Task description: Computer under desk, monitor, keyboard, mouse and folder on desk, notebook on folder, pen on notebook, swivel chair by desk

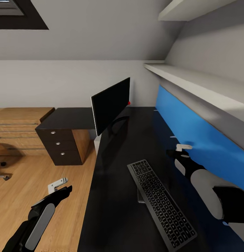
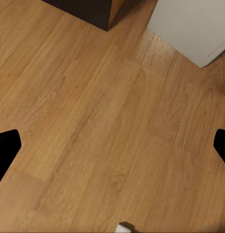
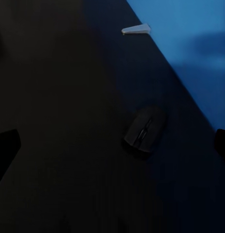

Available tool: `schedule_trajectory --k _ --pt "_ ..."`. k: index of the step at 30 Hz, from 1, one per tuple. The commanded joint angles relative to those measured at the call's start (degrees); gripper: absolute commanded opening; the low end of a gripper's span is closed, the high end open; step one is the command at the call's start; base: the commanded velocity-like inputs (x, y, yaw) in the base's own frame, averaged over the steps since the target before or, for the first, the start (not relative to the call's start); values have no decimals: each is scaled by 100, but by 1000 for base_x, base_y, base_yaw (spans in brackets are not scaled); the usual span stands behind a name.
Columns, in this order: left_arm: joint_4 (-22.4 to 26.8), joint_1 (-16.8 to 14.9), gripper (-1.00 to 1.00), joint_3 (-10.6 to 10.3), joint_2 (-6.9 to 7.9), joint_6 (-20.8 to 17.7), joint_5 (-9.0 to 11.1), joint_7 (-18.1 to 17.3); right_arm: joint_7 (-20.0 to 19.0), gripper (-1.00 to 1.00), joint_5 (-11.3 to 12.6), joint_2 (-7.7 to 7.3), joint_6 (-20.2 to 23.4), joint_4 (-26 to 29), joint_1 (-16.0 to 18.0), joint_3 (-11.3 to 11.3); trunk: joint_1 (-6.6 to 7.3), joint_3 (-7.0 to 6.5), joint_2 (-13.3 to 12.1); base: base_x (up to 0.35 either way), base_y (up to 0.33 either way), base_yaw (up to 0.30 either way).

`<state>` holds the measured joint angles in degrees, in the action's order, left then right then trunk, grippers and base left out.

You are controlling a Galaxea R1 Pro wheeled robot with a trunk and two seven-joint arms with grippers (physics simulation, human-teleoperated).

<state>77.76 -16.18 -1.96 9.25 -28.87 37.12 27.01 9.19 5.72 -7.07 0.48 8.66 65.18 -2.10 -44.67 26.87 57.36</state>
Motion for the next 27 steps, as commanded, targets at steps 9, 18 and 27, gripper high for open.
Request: schedule_trajectory --k 9,18,27 --pt "7 -5 100 -15 6 -4 56 59 21 100 58 -44 -177 0 3 -26 0 86 5 0 0 0" --pt "11 -2 100 -15 6 -4 51 59 23 100 60 -55 -747 -33 0 -27 0 166 5 0 0 0" --pt "11 -1 100 -15 6 -4 50 59 23 100 61 -57 -906 -39 -12 -27 0 246 5 0 0 0"
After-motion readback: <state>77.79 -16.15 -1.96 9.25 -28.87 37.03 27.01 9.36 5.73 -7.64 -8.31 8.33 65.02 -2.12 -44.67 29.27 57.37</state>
